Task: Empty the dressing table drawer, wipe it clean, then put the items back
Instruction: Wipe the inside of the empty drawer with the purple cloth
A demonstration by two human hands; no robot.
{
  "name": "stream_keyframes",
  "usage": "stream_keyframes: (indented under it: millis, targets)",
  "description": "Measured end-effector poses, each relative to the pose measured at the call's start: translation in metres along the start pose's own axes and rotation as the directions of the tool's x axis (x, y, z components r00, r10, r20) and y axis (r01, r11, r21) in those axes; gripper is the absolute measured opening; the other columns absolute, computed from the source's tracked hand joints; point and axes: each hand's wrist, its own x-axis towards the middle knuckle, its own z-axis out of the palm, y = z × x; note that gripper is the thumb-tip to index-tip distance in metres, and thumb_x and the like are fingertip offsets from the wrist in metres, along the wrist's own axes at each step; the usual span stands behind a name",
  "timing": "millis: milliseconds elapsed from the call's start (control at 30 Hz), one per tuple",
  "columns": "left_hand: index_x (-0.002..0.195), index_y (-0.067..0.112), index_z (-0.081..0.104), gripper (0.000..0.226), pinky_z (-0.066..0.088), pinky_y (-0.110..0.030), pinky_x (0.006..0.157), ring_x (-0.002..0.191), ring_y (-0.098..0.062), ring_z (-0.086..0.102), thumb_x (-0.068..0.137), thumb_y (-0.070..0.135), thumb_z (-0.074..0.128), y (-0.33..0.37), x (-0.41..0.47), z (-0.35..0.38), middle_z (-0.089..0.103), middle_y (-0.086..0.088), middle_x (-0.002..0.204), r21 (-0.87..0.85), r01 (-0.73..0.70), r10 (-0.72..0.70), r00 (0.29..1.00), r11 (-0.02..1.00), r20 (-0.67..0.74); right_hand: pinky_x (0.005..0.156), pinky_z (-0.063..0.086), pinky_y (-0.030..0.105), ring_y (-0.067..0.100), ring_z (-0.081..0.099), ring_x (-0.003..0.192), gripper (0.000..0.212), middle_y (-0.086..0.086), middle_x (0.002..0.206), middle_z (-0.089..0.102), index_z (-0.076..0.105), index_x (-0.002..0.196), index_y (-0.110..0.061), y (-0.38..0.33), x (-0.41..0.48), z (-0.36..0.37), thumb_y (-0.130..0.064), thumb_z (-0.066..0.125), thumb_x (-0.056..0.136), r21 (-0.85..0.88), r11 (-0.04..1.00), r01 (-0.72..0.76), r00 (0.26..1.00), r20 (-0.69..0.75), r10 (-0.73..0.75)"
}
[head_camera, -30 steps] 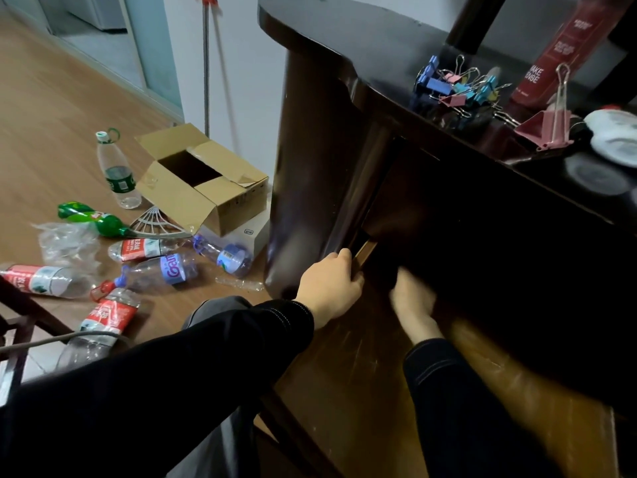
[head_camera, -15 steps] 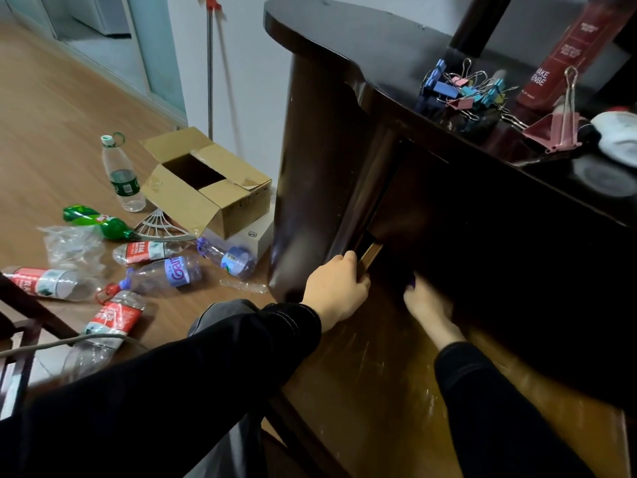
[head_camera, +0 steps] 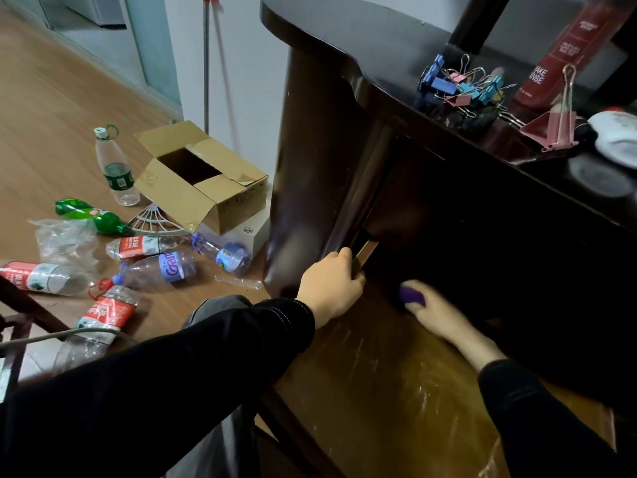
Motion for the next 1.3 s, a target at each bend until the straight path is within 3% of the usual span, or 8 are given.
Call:
stream_keyframes:
  millis: [133, 267, 367, 533, 633, 800, 1000, 1300]
  targets:
    - [0.100, 0.018, 0.044, 0.023, 0.037, -0.034, 0.072, 0.091, -0.028, 0.057, 0.096, 0.039, 0.051, 0.001, -0.002, -0.001, 0.051, 0.000, 0.096, -0.004, 0.000, 0.000, 1.000, 1.000, 0.011, 0.093, 0.048, 0.039, 0.031, 0.060, 0.118, 0.041, 0.012, 0.134, 0.061, 0.049, 0.145, -0.019, -0.011, 0.013, 0.016, -0.026, 0.049, 0.105, -0.119, 0.969, -0.218, 0.956, -0.224, 0.188]
    - [0.098, 0.020, 0.041, 0.023, 0.037, -0.034, 0.073, 0.091, -0.029, 0.056, 0.095, 0.040, 0.051, -0.002, 0.001, 0.001, 0.049, 0.001, 0.095, -0.005, -0.006, 0.006, 1.000, 1.000, 0.010, 0.061, 0.045, 0.018, 0.014, 0.065, 0.088, 0.054, 0.000, 0.145, 0.045, 0.045, 0.147, -0.027, -0.019, -0.015, 0.037, -0.016, 0.061, 0.096, -0.417, 0.907, 0.053, 0.982, -0.141, -0.123]
    - [0.096, 0.021, 0.040, 0.022, 0.035, -0.034, 0.072, 0.089, -0.028, 0.056, 0.094, 0.040, 0.052, -0.004, 0.002, 0.003, 0.047, 0.002, 0.093, -0.006, -0.015, 0.015, 1.000, 1.000, 0.000, 0.041, 0.034, 0.018, 0.005, 0.051, 0.062, 0.051, -0.013, 0.130, 0.041, 0.049, 0.141, -0.034, -0.006, -0.030, 0.043, -0.014, 0.060, 0.095, -0.405, 0.887, 0.224, 0.972, 0.029, -0.232]
    - [0.098, 0.021, 0.042, 0.022, 0.036, -0.033, 0.072, 0.084, -0.025, 0.051, 0.095, 0.040, 0.052, -0.004, 0.001, 0.002, 0.050, 0.001, 0.094, -0.012, -0.005, 0.005, 1.000, 1.000, 0.004, 0.094, 0.052, 0.034, 0.023, 0.059, 0.121, 0.051, 0.003, 0.142, 0.053, 0.044, 0.150, -0.027, -0.014, -0.014, 0.012, -0.019, 0.057, 0.101, -0.242, 0.970, -0.033, 0.987, -0.160, -0.006]
    - [0.100, 0.020, 0.044, 0.022, 0.036, -0.033, 0.072, 0.085, -0.025, 0.053, 0.095, 0.040, 0.052, -0.004, 0.001, 0.001, 0.051, 0.002, 0.094, -0.010, -0.004, 0.004, 1.000, 1.000, 0.010, 0.088, 0.052, 0.034, 0.026, 0.064, 0.110, 0.055, 0.006, 0.146, 0.046, 0.045, 0.148, -0.024, -0.036, -0.030, 0.033, -0.014, 0.063, 0.096, -0.330, 0.941, -0.077, 0.969, -0.249, -0.008]
    - [0.094, 0.020, 0.044, 0.022, 0.034, -0.033, 0.072, 0.084, -0.021, 0.049, 0.093, 0.040, 0.053, -0.005, 0.003, 0.002, 0.050, 0.004, 0.093, -0.029, 0.013, -0.012, 1.000, 0.999, 0.011, 0.094, 0.057, 0.035, 0.032, 0.063, 0.120, 0.062, 0.008, 0.164, 0.027, 0.044, 0.149, -0.038, -0.034, -0.061, 0.073, -0.009, 0.057, 0.096, -0.347, 0.932, 0.107, 0.987, -0.073, -0.141]
    - [0.098, 0.020, 0.050, 0.020, 0.037, -0.034, 0.068, 0.083, -0.021, 0.055, 0.094, 0.040, 0.053, -0.003, 0.000, -0.001, 0.057, 0.002, 0.094, -0.020, 0.020, -0.019, 1.000, 1.000, 0.019, 0.078, 0.046, 0.031, 0.031, 0.062, 0.106, 0.051, 0.005, 0.146, 0.041, 0.044, 0.148, -0.026, -0.040, -0.044, 0.044, -0.008, 0.050, 0.101, -0.172, 0.972, -0.163, 0.949, -0.298, 0.106]
    - [0.102, 0.018, 0.052, 0.023, 0.042, -0.035, 0.073, 0.090, -0.023, 0.058, 0.095, 0.040, 0.054, 0.000, -0.002, -0.006, 0.060, -0.001, 0.100, -0.022, 0.028, -0.027, 0.998, 0.999, 0.055, 0.092, 0.057, 0.042, 0.031, 0.066, 0.107, 0.064, 0.012, 0.157, 0.033, 0.043, 0.151, -0.032, -0.058, -0.063, 0.062, -0.008, 0.062, 0.095, -0.366, 0.928, 0.065, 0.983, -0.136, -0.122]
